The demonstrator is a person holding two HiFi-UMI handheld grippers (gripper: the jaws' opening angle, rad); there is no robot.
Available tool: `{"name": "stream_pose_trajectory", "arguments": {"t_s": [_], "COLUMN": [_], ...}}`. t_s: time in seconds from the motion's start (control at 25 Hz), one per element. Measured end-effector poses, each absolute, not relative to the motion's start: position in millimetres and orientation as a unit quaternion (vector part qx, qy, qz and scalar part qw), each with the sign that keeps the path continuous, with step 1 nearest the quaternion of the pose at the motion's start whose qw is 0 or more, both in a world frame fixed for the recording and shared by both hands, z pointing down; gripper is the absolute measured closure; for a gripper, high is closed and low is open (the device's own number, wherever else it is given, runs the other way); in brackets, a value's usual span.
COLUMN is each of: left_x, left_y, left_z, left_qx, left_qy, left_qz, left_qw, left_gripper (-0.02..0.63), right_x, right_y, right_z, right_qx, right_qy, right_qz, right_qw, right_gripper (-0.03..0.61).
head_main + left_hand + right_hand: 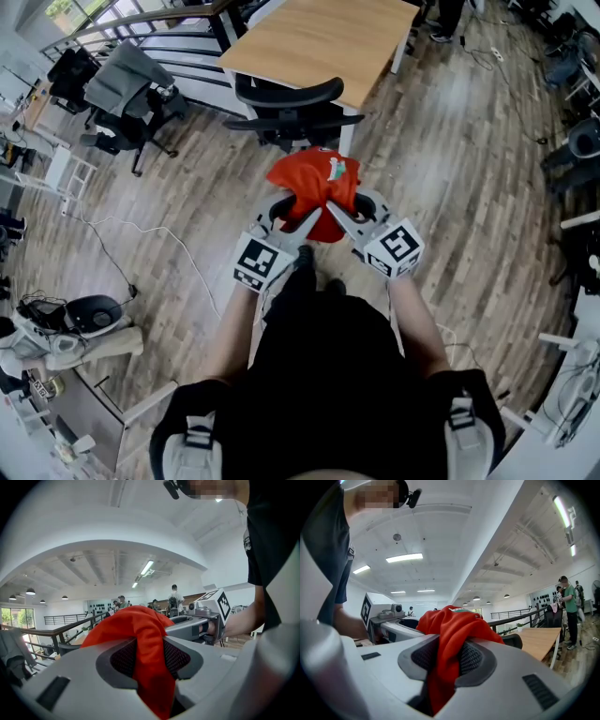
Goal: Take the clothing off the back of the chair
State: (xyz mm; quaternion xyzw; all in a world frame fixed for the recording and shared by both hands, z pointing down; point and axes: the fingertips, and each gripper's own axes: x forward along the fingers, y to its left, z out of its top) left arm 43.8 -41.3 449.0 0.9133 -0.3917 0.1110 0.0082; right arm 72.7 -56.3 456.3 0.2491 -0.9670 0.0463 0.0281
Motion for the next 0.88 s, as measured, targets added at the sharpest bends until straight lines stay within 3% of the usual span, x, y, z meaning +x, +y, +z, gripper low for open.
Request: {"name": "stream_pose_trajectory", "arguments": {"t_s": [0.88], "left_x": [76.6], "left_y": [-4.0], "left_z": [466.3], "left_qx": [0.912], "left_qy": [-0.392], "left_qz": [0.120], "left_qw": [0.005], "left_gripper": [0.460], "right_x": [104.1], "right_y": [-17.1], "right_z": [476.0], "right_qx": [0.248], "right_qy": [-0.967], "right_qz": [0.043], "right_qw": [0.042], "right_gripper": [0.486]}}
